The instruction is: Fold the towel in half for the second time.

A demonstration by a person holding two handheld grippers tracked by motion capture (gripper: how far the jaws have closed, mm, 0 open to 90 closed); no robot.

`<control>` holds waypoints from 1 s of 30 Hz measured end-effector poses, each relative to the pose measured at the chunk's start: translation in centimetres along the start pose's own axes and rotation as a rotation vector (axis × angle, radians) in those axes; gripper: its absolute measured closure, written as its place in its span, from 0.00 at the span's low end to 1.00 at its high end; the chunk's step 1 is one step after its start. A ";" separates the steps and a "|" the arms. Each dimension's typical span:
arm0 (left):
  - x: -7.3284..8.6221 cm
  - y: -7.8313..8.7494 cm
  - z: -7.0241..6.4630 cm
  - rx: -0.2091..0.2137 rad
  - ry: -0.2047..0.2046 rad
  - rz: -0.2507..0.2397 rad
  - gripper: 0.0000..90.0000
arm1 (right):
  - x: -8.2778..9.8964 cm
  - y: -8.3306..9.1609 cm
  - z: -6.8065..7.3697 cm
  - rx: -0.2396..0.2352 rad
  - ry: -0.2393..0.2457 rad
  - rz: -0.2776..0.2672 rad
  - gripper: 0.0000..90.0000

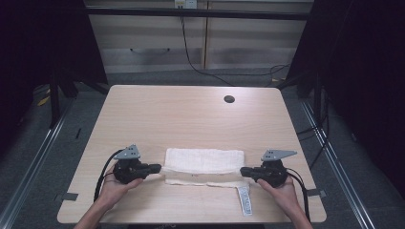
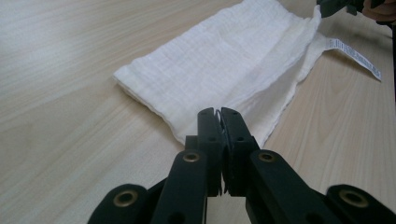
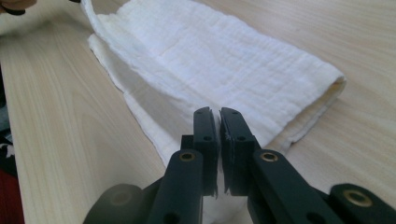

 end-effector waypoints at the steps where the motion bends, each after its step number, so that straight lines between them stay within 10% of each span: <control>1: 0.1 -0.1 0.1 -0.003 -0.002 0.005 0.97 | 0.1 -0.1 0.1 0.001 0.005 0.009 0.94; 9: 0.7 -0.8 0.0 -0.012 0.011 0.047 0.91 | 0.7 -0.7 0.5 -0.006 0.010 0.041 0.93; 20: -0.5 0.1 0.5 -0.026 0.102 0.003 0.59 | 1.0 0.8 0.1 0.024 -0.018 0.020 0.85; 27: -2.1 1.1 0.0 -0.040 0.082 -0.085 0.62 | 0.5 1.0 -0.3 0.036 -0.032 -0.004 0.77; 30: -2.5 1.0 -0.5 -0.066 -0.036 -0.087 0.71 | -0.4 0.9 -0.8 0.050 -0.040 -0.035 0.70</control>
Point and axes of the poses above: each handheld gripper's, and its own axes: y roughly backward along the jaws, x roughly out of its underside, z roughly to its left, the point moved 6 cm from there along -y, roughly forward along the jaws, and after that the axes turned 15 degrees about y, right-handed, at the moved point
